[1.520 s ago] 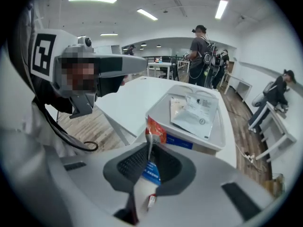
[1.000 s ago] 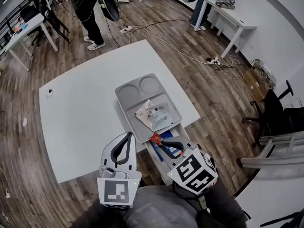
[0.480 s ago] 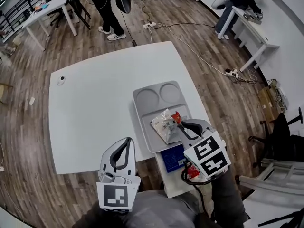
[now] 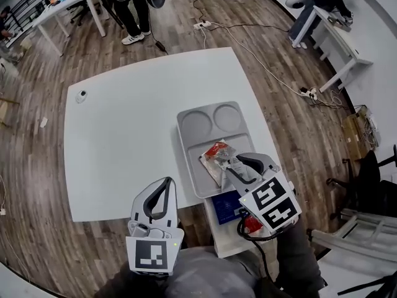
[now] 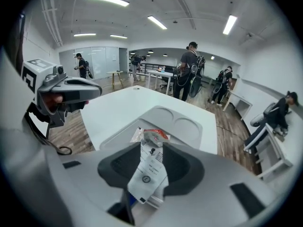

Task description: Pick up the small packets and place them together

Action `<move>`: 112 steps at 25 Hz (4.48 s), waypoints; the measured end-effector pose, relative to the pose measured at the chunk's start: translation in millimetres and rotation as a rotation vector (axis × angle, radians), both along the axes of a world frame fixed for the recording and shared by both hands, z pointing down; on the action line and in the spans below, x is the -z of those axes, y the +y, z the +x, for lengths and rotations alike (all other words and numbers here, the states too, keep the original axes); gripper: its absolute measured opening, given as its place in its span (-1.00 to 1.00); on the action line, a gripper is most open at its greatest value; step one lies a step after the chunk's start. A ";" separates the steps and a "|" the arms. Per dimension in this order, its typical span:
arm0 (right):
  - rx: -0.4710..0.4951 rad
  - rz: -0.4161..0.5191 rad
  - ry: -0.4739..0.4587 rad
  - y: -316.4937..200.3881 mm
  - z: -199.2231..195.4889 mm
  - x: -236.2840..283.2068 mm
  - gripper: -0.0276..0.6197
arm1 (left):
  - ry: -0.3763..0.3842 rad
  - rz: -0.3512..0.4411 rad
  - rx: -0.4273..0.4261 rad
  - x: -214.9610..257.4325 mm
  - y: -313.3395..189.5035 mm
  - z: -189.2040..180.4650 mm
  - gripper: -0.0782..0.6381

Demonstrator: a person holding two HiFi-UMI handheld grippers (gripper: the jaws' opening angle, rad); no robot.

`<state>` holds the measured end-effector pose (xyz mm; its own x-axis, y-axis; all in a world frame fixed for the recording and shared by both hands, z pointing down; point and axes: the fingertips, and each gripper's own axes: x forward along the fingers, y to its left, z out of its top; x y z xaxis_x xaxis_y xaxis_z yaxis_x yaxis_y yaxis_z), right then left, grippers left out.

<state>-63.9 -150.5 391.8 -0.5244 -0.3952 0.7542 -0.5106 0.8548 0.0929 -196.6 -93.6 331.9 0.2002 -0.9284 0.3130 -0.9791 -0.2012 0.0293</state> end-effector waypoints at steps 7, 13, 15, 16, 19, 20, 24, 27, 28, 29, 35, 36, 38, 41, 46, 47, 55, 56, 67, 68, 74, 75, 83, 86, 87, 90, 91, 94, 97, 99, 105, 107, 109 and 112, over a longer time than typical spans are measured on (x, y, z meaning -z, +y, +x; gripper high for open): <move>-0.045 0.071 -0.031 7.1 8.2 26.5 -0.46 | -0.001 0.030 -0.036 9.9 4.8 7.2 -0.79; -0.094 0.116 -0.042 24.7 26.0 44.8 -0.46 | -0.007 0.060 -0.097 22.3 13.8 24.2 -0.79; -0.119 0.120 -0.043 31.0 32.9 44.6 -0.46 | -0.005 0.072 -0.122 24.1 15.9 30.5 -0.79; -0.130 0.118 -0.044 34.9 35.8 42.9 -0.46 | -0.006 0.077 -0.136 24.6 17.3 33.5 -0.79; -0.157 0.096 -0.044 50.3 41.9 33.4 -0.46 | -0.008 0.075 -0.173 23.2 23.2 42.0 -0.79; -0.163 0.085 -0.044 55.3 43.7 29.3 -0.46 | -0.008 0.073 -0.183 22.7 24.7 45.2 -0.79; -0.187 0.004 -0.043 73.1 48.4 1.8 -0.46 | -0.010 0.066 -0.213 19.3 27.3 56.1 -0.79; -0.218 -0.085 -0.045 86.4 45.8 -29.0 -0.46 | -0.017 0.056 -0.229 12.3 28.0 57.8 -0.79; -0.230 -0.111 -0.046 88.8 44.2 -37.8 -0.46 | -0.017 0.050 -0.233 10.3 27.0 58.0 -0.79; -0.243 -0.136 -0.046 90.2 42.3 -45.2 -0.46 | -0.018 0.045 -0.236 9.1 25.7 58.2 -0.79; -0.328 -0.194 -0.037 83.3 31.2 -69.7 -0.34 | -0.028 0.028 -0.253 8.7 17.5 57.8 -0.79; -0.342 -0.204 -0.053 82.0 28.6 -71.6 -0.34 | -0.024 0.025 -0.251 7.7 15.7 56.4 -0.79; -0.375 -0.228 -0.083 80.2 26.1 -75.2 -0.23 | -0.019 0.019 -0.249 5.8 12.7 53.3 -0.79; -0.423 -0.244 -0.088 76.1 29.6 -80.4 -0.12 | -0.014 0.015 -0.255 4.7 7.2 50.4 -0.79; -0.475 -0.280 -0.090 70.8 31.5 -92.9 0.06 | -0.004 0.005 -0.271 0.0 -3.1 52.8 -0.79; -0.479 -0.291 -0.086 70.6 31.4 -97.5 0.07 | -0.001 0.001 -0.274 -1.7 -4.8 53.3 -0.79; -0.484 -0.284 -0.076 69.1 32.5 -106.4 0.09 | 0.012 -0.013 -0.272 -5.3 -13.4 49.6 -0.79; -0.484 -0.282 -0.076 68.8 33.0 -106.0 0.09 | 0.012 -0.016 -0.270 -5.7 -14.4 49.2 -0.79; -0.445 -0.308 -0.100 80.1 29.6 -98.5 -0.87 | 0.002 -0.013 -0.266 -4.1 -13.1 50.1 -0.79; -0.445 -0.305 -0.099 81.7 30.9 -96.4 -0.87 | 0.002 -0.010 -0.266 -3.1 -12.2 50.4 -0.79; -0.436 -0.235 -0.106 92.1 34.6 -70.0 -0.87 | 0.012 0.028 -0.281 8.2 -1.7 58.0 -0.79; -0.434 -0.218 -0.107 93.7 34.8 -64.9 -0.87 | 0.012 0.033 -0.287 10.2 1.0 60.0 -0.79; -0.420 -0.097 -0.130 106.0 34.4 -35.8 -0.87 | 0.000 0.079 -0.324 23.1 17.1 71.1 -0.79; -0.425 -0.069 -0.155 108.0 37.2 -28.0 -0.87 | -0.007 0.084 -0.332 21.4 22.5 74.6 -0.79; -0.426 -0.060 -0.162 108.5 37.3 -24.7 -0.87 | -0.011 0.084 -0.335 20.6 23.9 74.7 -0.79; -0.424 -0.034 -0.188 107.8 35.5 -10.5 -0.87 | -0.015 0.082 -0.331 20.2 26.1 71.4 -0.79; -0.424 -0.026 -0.203 105.4 34.7 -4.5 -0.87 | -0.014 0.082 -0.326 20.7 25.9 69.2 -0.79; -0.431 -0.004 -0.268 89.2 32.9 15.3 -0.87 | -0.009 0.091 -0.302 21.2 24.1 59.2 -0.79; -0.437 0.028 -0.325 62.3 41.1 37.5 -0.87 | -0.013 0.083 -0.260 21.0 22.7 52.5 -0.79; -0.433 0.040 -0.343 39.5 47.2 48.7 -0.87 | -0.016 0.073 -0.220 22.5 19.2 47.9 -0.79; -0.363 0.007 -0.310 -19.5 27.2 48.3 -0.87 | -0.015 0.030 -0.093 20.6 3.8 14.9 -0.79; -0.344 -0.009 -0.286 -30.8 17.9 37.7 -0.87 | -0.004 0.006 -0.043 13.5 3.1 2.3 -0.79; -0.332 -0.027 -0.264 -38.6 12.7 26.6 -0.86 | 0.002 -0.007 -0.006 6.7 3.8 -6.4 -0.79; -0.322 -0.053 -0.239 -48.5 5.9 13.6 -0.81 | 0.009 -0.021 0.033 -0.3 5.1 -17.5 -0.79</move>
